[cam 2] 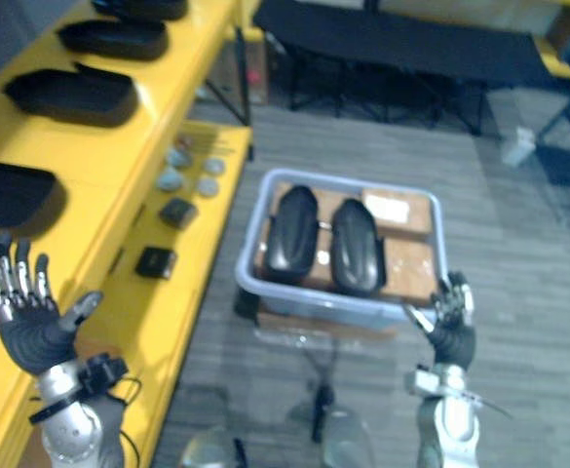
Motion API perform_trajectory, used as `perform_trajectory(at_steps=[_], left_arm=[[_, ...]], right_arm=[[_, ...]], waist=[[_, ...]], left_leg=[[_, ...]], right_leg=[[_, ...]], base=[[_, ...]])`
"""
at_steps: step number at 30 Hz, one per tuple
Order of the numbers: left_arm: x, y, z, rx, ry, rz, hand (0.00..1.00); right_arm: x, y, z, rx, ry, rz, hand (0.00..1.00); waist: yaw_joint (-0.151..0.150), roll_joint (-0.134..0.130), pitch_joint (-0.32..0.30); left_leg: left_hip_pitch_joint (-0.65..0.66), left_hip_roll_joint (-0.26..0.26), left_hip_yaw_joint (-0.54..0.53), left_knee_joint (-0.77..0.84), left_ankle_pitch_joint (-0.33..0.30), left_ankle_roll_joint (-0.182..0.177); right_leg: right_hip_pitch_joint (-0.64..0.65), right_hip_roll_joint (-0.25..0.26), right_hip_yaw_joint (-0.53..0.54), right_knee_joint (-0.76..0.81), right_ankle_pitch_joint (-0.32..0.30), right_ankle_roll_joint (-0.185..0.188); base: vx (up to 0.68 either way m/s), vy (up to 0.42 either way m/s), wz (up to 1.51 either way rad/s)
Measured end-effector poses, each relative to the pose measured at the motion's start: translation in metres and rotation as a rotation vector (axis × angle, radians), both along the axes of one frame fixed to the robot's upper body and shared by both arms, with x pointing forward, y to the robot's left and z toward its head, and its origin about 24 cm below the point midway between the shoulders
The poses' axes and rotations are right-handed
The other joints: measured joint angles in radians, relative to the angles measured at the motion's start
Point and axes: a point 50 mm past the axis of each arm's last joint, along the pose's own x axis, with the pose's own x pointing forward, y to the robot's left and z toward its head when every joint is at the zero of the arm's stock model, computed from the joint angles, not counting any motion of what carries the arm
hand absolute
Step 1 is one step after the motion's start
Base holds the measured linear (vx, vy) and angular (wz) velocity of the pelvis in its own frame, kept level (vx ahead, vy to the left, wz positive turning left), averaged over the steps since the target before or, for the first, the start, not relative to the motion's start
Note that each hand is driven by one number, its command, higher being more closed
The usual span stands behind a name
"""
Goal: Walk over and take plastic housings, then place them on the shelf
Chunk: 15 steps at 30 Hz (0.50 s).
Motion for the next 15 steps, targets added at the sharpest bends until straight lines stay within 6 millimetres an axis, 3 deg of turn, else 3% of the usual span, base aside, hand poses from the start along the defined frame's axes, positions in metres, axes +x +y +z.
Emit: perform_trajectory(at_steps=[3,5,9,11,15], left_arm=[[0.0,-0.001,0.003,-0.021,-0.018,-0.033,0.0],[0.002,-0.007,0.001,-0.032,-0.005,-0.065,0.0],[0.007,-0.012,-0.001,-0.071,0.001,-0.105,0.0],[0.015,-0.014,-0.006,-0.089,0.024,-0.115,0.0],[0.037,-0.019,-0.022,-0.085,0.117,-0.157,0.0]], right_arm=[[-0.005,-0.005,-0.006,0.04,0.042,-0.063,0.0],[-0.018,-0.011,-0.015,0.074,0.097,-0.115,0.0],[-0.024,-0.023,-0.017,0.103,0.109,-0.158,0.0],[-0.016,-0.024,-0.017,0.12,0.091,-0.15,0.0],[0.022,-0.024,-0.015,0.137,0.053,-0.119,0.0]], waist=[[0.0,-0.008,-0.012],[-0.007,-0.027,-0.014],[-0.008,-0.021,-0.007],[-0.009,-0.015,0.015],[-0.005,-0.017,0.073]], left_leg=[[-0.015,0.012,0.015,-0.016,0.018,-0.029],[-0.014,0.01,0.014,-0.01,0.02,-0.034],[-0.038,0.005,0.007,0.008,0.022,-0.036],[-0.055,-0.007,0.004,0.014,0.024,-0.032],[-0.111,-0.039,-0.009,0.013,0.037,-0.018]], right_leg=[[0.022,0.015,-0.028,-0.119,0.013,0.007],[0.035,0.015,-0.038,-0.145,0.073,-0.001],[0.007,0.01,-0.038,-0.132,0.082,-0.014],[-0.017,0.004,-0.032,-0.119,0.085,-0.017],[-0.054,-0.013,-0.014,-0.166,0.116,-0.017]], base=[[-0.05,-0.02,-0.43],[-0.01,-0.005,0.02],[0.01,0.029,-0.03],[-0.03,0.027,-0.07],[-0.07,0.009,-0.05]])
